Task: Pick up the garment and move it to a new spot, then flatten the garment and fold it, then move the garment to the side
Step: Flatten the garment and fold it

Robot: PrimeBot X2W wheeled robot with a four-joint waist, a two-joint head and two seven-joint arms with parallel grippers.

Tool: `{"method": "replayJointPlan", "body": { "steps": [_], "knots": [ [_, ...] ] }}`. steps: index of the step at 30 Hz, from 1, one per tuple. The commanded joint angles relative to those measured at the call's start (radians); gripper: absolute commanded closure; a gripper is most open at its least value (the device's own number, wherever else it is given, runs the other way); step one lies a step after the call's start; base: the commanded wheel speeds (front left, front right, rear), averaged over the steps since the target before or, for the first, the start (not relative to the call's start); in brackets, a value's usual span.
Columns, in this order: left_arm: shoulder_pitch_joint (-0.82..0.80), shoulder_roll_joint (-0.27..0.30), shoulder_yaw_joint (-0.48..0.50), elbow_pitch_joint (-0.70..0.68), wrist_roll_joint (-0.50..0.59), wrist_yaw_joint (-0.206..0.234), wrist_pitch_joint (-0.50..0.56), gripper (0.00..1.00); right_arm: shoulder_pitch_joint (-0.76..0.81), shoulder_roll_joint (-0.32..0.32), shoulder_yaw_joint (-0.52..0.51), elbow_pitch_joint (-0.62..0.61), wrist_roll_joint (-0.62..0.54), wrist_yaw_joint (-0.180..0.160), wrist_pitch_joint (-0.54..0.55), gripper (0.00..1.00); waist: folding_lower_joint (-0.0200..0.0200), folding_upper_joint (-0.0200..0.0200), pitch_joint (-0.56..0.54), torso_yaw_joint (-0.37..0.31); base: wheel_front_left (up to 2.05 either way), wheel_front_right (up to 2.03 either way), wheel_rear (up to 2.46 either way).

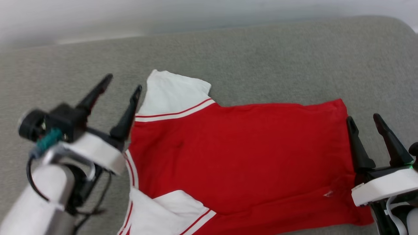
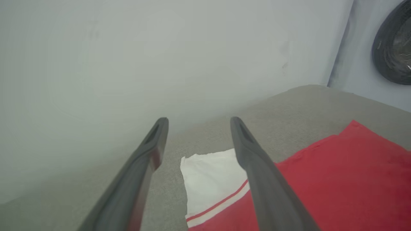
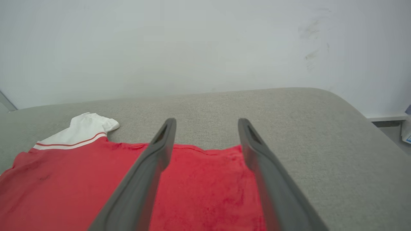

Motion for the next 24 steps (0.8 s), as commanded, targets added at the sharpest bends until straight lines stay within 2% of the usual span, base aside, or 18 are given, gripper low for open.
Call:
{"method": "replayJointPlan", "body": {
  "steps": [1,6,12,15,18,24],
  "knots": [
    [-0.049,0.025,-0.005,0.009,0.006,-0.016,0.034,0.00,-0.017,0.008,0.005,0.004,0.003,0.000,-0.011,0.00,0.0000,-0.0001,0.050,-0.043,0.00,0.00,0.00],
    [-0.258,0.093,-0.028,0.039,-0.024,-0.065,0.250,0.00,-0.051,0.022,0.030,0.025,0.003,0.000,-0.046,0.00,0.0000,-0.0001,0.122,-0.096,0.00,0.00,0.00],
    [-0.458,0.133,-0.068,0.151,-0.185,-0.090,0.615,0.00,-0.089,0.036,0.050,0.052,0.002,0.000,-0.079,0.00,0.0000,-0.0001,0.190,-0.150,0.00,0.00,0.00],
    [-0.534,0.147,-0.074,0.223,-0.247,-0.085,0.784,0.00,-0.105,0.041,0.057,0.079,0.005,0.000,-0.082,0.00,0.0000,-0.0001,0.218,-0.172,0.00,0.00,0.00],
    [-0.598,0.148,-0.073,0.290,-0.283,-0.057,0.911,0.00,-0.126,0.047,0.075,0.102,0.006,0.000,-0.098,0.00,0.0000,-0.0001,0.246,-0.190,0.00,0.00,0.00],
    [-0.664,0.159,-0.066,0.379,-0.316,-0.010,1.047,0.00,-0.152,0.056,0.106,0.139,0.026,0.000,-0.124,0.00,0.0000,-0.0001,0.293,-0.230,0.00,0.00,0.00]
  ]
}}
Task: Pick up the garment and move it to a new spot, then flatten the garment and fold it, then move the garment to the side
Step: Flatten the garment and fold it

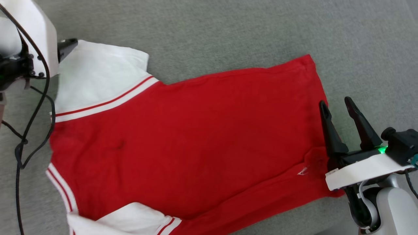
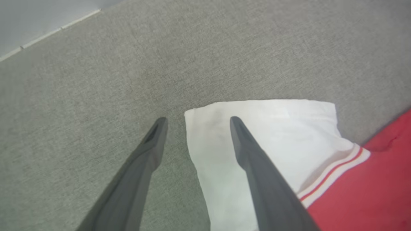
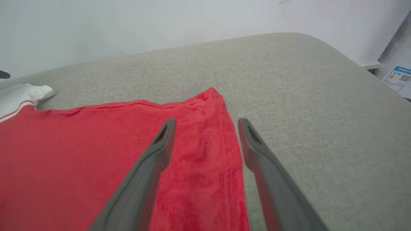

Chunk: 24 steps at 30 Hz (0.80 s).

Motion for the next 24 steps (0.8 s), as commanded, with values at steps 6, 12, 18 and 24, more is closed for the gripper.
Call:
{"method": "replayJointPlan", "body": {
  "steps": [6,12,18,24],
  "knots": [
    [-0.020,0.046,-0.016,0.023,0.012,0.018,0.076,0.00,-0.030,0.006,0.009,0.030,0.004,0.000,-0.028,0.00,-0.0001,0.0000,0.048,-0.043,0.00,0.00,0.00],
    [0.026,0.059,-0.042,0.017,-0.002,0.020,0.143,0.44,-0.035,0.011,0.015,0.037,0.003,0.000,-0.040,0.00,-0.0001,0.0000,0.061,-0.050,0.00,0.00,0.00],
    [0.042,0.046,-0.034,-0.008,-0.010,0.024,0.109,1.00,-0.049,0.008,0.015,0.036,-0.013,0.000,-0.032,0.00,-0.0001,0.0000,0.064,-0.040,0.00,0.00,0.00],
    [0.027,0.017,-0.027,-0.036,0.008,-0.030,-0.058,1.00,-0.047,-0.041,-0.002,0.014,-0.034,0.000,0.010,0.00,-0.0001,0.0000,0.013,0.001,0.00,0.00,0.00]
  ]
}}
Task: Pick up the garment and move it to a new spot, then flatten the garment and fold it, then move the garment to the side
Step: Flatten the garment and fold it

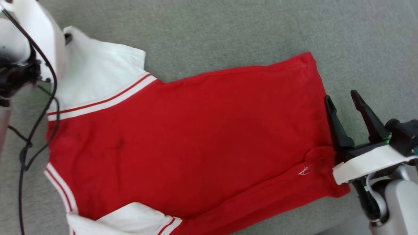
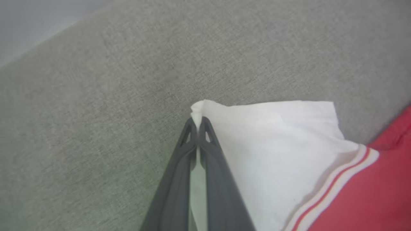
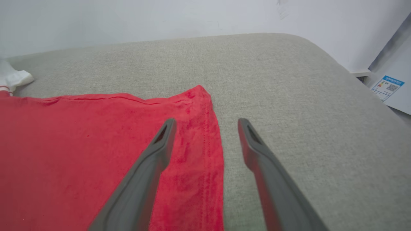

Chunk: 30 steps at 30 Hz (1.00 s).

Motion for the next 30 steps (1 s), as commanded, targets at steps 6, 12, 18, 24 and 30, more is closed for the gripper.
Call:
{"method": "replayJointPlan", "body": {
  "steps": [6,12,18,24,30],
  "knots": [
    [0.031,-0.026,-0.030,-0.049,-0.016,-0.036,-0.092,1.00,-0.006,-0.128,0.027,-0.045,-0.014,-0.001,0.193,0.00,0.0000,0.0000,-0.075,0.077,0.00,0.00,0.00],
    [0.063,-0.012,-0.077,-0.185,-0.065,-0.051,-0.181,1.00,-0.075,-0.285,0.067,-0.118,0.065,0.000,0.517,0.00,0.0000,0.0000,-0.096,0.139,0.00,0.00,0.00],
    [0.100,0.017,-0.124,-0.329,-0.091,-0.051,-0.254,1.00,-0.190,-0.375,0.062,-0.108,0.150,0.000,0.825,0.00,0.0000,0.0000,-0.089,0.210,0.00,0.00,0.00],
    [0.127,0.033,-0.163,-0.440,-0.083,-0.052,-0.305,1.00,-0.292,-0.433,0.071,-0.025,0.173,0.000,0.983,0.00,0.0000,0.0000,-0.062,0.281,0.00,0.00,0.00],
    [0.140,0.040,-0.186,-0.496,-0.086,-0.052,-0.348,1.00,-0.341,-0.454,0.095,0.057,0.161,-0.001,1.051,0.00,0.0000,0.0000,-0.028,0.332,0.00,0.00,0.00]
  ]
}}
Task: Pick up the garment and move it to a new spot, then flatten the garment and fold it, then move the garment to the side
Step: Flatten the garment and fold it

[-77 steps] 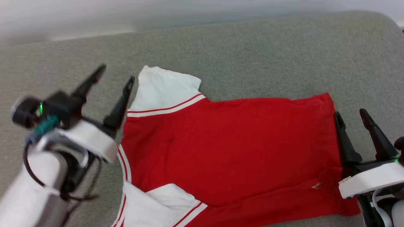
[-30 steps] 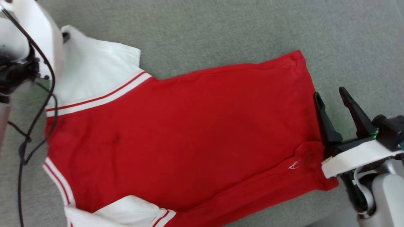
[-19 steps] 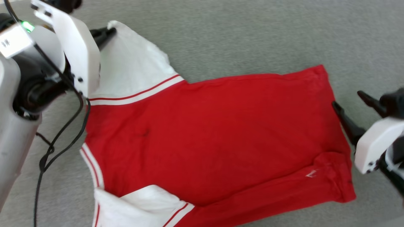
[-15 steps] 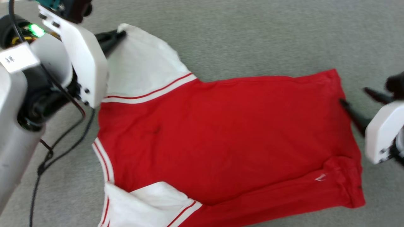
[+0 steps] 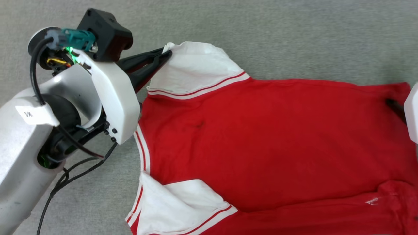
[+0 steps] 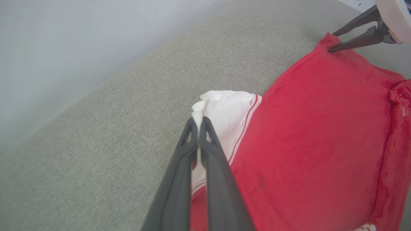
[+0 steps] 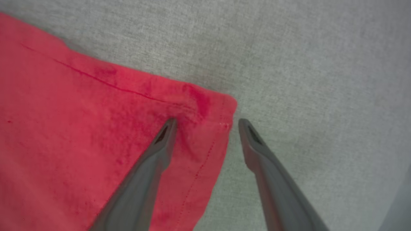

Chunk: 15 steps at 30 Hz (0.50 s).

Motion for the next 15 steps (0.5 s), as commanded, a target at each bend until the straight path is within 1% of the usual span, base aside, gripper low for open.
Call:
{"method": "replayJointPlan", "body": {
  "steps": [1,10,11,12,13,15],
  "knots": [
    [0.004,0.000,-0.001,-0.008,0.006,-0.001,-0.011,1.00,-0.015,-0.009,0.007,0.013,-0.004,-0.001,0.006,0.00,0.0000,0.0000,0.019,0.020,0.00,0.00,0.00],
    [0.024,-0.014,-0.021,-0.047,0.024,0.000,-0.053,1.00,0.018,0.013,0.103,0.126,0.010,0.001,0.012,0.00,0.0000,0.0000,0.052,0.065,0.00,0.00,0.00],
    [0.026,-0.014,-0.022,-0.045,0.026,0.000,-0.057,1.00,0.024,0.015,0.116,0.138,0.017,0.001,0.015,0.16,0.0000,0.0000,0.052,0.068,0.00,0.00,0.00],
    [0.029,-0.014,-0.022,-0.044,0.026,-0.001,-0.063,1.00,0.029,0.017,0.125,0.149,0.024,0.001,0.017,0.64,0.0000,0.0000,0.051,0.070,0.00,0.00,0.00],
    [0.034,-0.014,-0.022,-0.041,0.025,0.000,-0.067,1.00,0.034,0.017,0.132,0.157,0.029,0.001,0.018,1.00,0.0000,0.0000,0.048,0.072,0.00,0.00,0.00],
    [0.044,-0.012,-0.024,-0.034,0.026,0.000,-0.078,1.00,0.037,0.013,0.134,0.171,0.032,0.001,0.007,1.00,0.0000,0.0000,0.037,0.072,0.00,0.00,0.00]
  ]
}}
